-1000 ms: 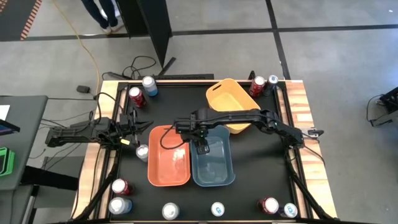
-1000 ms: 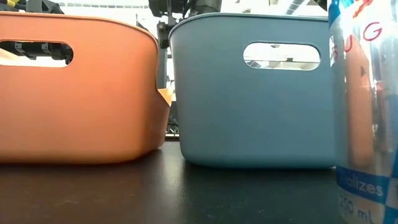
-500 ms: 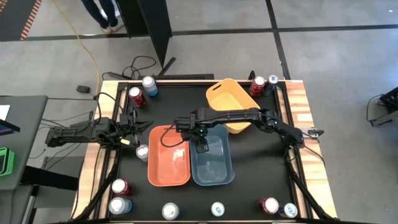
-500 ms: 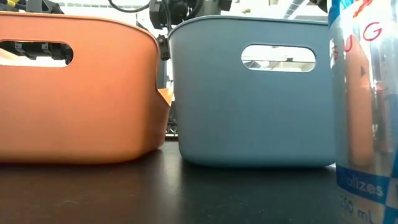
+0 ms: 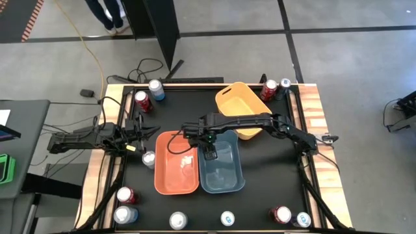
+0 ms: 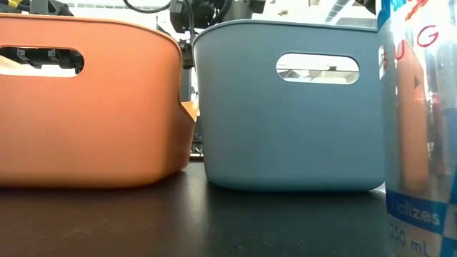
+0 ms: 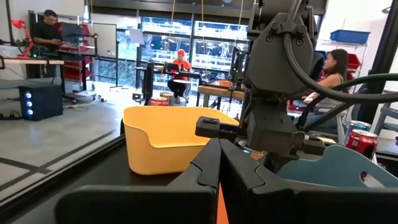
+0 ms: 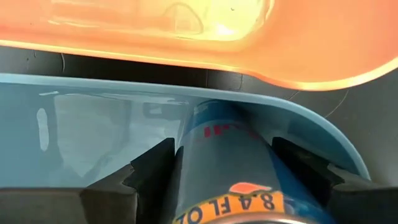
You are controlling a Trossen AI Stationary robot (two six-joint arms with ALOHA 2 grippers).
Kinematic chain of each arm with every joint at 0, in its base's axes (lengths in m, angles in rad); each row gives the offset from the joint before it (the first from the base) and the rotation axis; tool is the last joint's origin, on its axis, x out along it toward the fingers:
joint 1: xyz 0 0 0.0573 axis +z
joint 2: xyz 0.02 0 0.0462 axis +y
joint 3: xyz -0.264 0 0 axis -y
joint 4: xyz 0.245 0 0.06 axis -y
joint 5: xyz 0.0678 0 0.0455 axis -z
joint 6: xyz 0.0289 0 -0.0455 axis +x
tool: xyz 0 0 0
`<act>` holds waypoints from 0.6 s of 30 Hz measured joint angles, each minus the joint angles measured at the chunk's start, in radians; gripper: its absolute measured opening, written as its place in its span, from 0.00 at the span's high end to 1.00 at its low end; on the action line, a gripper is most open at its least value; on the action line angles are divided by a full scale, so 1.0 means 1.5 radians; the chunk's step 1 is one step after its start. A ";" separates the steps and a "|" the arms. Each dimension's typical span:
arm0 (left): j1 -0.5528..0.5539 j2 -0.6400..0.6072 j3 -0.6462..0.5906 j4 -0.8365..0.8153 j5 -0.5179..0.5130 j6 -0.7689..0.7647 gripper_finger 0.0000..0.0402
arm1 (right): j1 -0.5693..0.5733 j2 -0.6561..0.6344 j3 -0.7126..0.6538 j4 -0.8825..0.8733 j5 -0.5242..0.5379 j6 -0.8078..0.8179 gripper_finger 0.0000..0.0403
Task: Sort soda cans
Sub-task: Put the middle right blue soda can into the blue bin
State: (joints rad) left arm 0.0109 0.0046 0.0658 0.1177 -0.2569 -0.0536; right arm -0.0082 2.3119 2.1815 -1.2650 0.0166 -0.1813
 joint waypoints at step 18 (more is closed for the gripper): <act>0.000 0.000 0.000 0.000 0.000 0.000 1.00 | 0.001 0.000 0.000 0.004 -0.008 0.023 0.29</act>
State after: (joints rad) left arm 0.0107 0.0046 0.0658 0.1177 -0.2569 -0.0536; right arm -0.0073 2.3119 2.1818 -1.2594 0.0041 -0.1472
